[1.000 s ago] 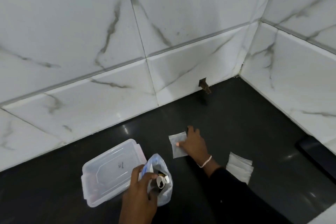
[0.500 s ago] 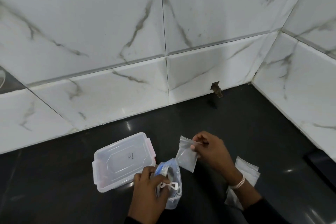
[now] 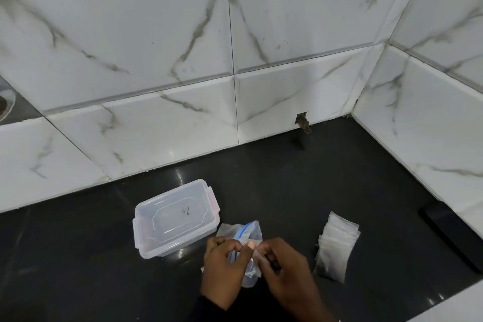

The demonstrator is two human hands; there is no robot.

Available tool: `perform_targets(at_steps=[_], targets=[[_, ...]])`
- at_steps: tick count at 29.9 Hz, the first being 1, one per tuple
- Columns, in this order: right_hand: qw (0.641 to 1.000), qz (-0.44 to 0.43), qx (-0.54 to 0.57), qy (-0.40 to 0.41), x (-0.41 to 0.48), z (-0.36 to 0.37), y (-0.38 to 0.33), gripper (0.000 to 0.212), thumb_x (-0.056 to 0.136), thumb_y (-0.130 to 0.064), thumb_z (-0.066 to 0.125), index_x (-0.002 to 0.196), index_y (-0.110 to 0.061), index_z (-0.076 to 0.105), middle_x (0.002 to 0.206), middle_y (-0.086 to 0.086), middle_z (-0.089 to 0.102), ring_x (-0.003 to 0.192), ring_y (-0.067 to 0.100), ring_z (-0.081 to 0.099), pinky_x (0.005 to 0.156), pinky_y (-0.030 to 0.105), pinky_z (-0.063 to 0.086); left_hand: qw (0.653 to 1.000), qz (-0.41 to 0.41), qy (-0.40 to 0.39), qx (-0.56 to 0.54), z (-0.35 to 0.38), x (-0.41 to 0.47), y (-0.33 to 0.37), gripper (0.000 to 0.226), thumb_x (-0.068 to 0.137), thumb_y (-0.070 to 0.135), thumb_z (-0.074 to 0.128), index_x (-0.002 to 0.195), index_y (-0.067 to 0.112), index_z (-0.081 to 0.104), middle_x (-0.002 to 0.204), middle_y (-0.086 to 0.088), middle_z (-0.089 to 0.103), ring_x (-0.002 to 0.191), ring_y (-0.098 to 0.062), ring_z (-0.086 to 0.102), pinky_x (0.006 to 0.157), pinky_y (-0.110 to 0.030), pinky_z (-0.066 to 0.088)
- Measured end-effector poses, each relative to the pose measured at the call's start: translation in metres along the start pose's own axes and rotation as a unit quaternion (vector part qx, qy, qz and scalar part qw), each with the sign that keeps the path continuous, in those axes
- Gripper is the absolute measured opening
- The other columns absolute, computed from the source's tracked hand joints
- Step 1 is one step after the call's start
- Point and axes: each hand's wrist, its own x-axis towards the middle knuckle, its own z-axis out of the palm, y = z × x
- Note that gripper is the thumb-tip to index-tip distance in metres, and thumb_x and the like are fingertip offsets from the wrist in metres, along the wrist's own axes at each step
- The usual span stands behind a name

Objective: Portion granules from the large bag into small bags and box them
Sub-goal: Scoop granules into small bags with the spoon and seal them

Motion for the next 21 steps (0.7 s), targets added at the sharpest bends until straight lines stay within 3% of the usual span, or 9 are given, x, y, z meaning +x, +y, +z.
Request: perform_targets(at_steps=[3,7,9,14,16,19,21], targets=[[0.997,0.055,0.059,-0.011,-0.002,-0.003,-0.004,0.018,0.084,-0.016,0.077,0.088,-0.031,0.068,0.087,-0.016,0.071,0.079,0.005,0.071,0.069,0.021,0.058,1.000,0.005,0.008,-0.014,0.005,0.002,-0.005,0.023,0.084,0.030,0.072,0.066,0.034,0.059,0.105,-0.003,0.062,0.096,-0.014,0.060,0.086,-0.027,0.043],[0.982,0.134,0.129,-0.040,-0.003,-0.011,-0.008,0.005,0.083,-0.023,0.080,0.085,-0.024,0.075,0.085,-0.008,0.077,0.079,0.008,0.074,0.075,0.027,0.060,0.999,0.027,-0.008,-0.042,0.005,0.003,-0.013,0.018,0.080,0.028,0.077,0.065,0.021,0.072,0.111,0.005,0.059,0.102,-0.008,0.061,0.097,-0.038,0.049],[0.982,0.141,0.106,-0.060,-0.002,-0.013,-0.006,0.004,0.086,-0.022,0.076,0.082,-0.021,0.076,0.080,-0.005,0.076,0.075,0.010,0.073,0.073,0.030,0.060,0.998,0.040,-0.014,-0.039,0.005,0.002,-0.016,0.022,0.079,0.027,0.078,0.060,0.018,0.071,0.111,0.008,0.057,0.105,-0.006,0.059,0.097,-0.035,0.048],[0.988,0.105,0.028,-0.109,-0.006,-0.016,-0.004,0.011,0.091,-0.024,0.069,0.081,-0.022,0.074,0.078,-0.008,0.073,0.075,0.009,0.070,0.067,0.019,0.055,0.999,0.042,-0.021,-0.014,0.007,0.000,-0.020,0.019,0.079,0.029,0.079,0.072,0.012,0.073,0.115,0.007,0.055,0.105,-0.006,0.058,0.097,-0.032,0.048],[0.976,0.168,0.100,-0.099,-0.004,-0.017,-0.003,0.013,0.093,-0.015,0.066,0.083,-0.011,0.073,0.080,0.005,0.074,0.070,0.014,0.072,0.063,0.021,0.057,0.997,0.075,-0.010,-0.005,0.007,-0.002,-0.020,0.020,0.077,0.027,0.080,0.063,0.016,0.071,0.112,0.011,0.055,0.106,-0.008,0.056,0.096,-0.034,0.047],[0.938,0.261,0.218,-0.065,0.000,-0.022,0.000,0.017,0.096,-0.005,0.059,0.086,0.006,0.067,0.073,0.024,0.069,0.057,0.024,0.069,0.058,0.035,0.061,0.988,0.134,0.012,0.070,0.005,-0.007,-0.016,0.028,0.074,0.023,0.079,0.052,0.021,0.062,0.106,0.019,0.052,0.106,-0.005,0.051,0.090,-0.026,0.043],[0.935,0.270,0.223,-0.062,0.000,-0.023,0.002,0.016,0.096,-0.002,0.056,0.088,0.009,0.063,0.067,0.019,0.069,0.053,0.023,0.067,0.055,0.036,0.060,0.978,0.168,0.024,0.122,0.006,-0.012,-0.012,0.029,0.073,0.018,0.073,0.052,0.023,0.054,0.103,0.017,0.051,0.101,-0.001,0.053,0.084,-0.017,0.044]])
